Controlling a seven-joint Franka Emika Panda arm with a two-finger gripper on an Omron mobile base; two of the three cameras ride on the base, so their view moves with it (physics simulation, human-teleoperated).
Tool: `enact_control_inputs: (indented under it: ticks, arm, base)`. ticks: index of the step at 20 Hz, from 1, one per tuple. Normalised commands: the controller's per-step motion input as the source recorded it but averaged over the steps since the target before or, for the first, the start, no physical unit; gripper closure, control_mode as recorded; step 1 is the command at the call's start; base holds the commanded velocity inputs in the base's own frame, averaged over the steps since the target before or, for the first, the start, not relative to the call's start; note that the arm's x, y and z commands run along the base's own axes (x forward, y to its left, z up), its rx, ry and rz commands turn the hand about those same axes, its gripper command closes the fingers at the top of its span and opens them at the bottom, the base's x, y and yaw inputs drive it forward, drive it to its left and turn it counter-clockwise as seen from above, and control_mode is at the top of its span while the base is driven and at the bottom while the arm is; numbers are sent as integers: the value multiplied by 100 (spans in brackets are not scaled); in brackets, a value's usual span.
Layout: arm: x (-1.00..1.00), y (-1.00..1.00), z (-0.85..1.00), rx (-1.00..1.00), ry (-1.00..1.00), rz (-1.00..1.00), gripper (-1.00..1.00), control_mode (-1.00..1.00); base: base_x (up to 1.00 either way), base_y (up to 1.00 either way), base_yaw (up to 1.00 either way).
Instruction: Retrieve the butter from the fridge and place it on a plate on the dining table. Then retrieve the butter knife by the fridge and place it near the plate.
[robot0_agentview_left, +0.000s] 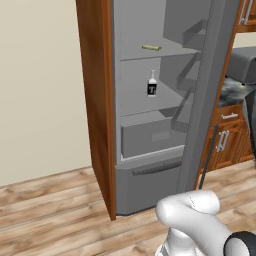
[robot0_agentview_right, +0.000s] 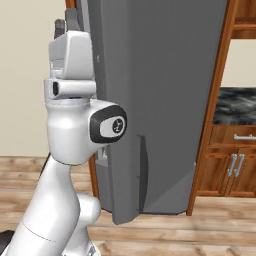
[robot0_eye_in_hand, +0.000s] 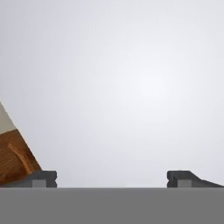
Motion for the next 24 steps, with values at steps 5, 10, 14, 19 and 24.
enact_control_inputs:
  ticks: [5, 10, 14, 19, 24]
  arm:
    - [-67, 0, 27, -9, 14, -32, -100, -100]
    - [-93, 10, 43, -2, 22, -31, -100, -100]
    - [-23, 52, 62, 1, 58, -34, -100, -100]
    - [-56, 33, 45, 18, 62, -40, -100, -100]
    - [-100, 43, -1, 35, 70, -7, -100, -100]
  base:
    - [0, 0, 0]
    - [0, 0, 0]
    - [0, 0, 0]
    - [0, 0, 0]
    - [0, 0, 0]
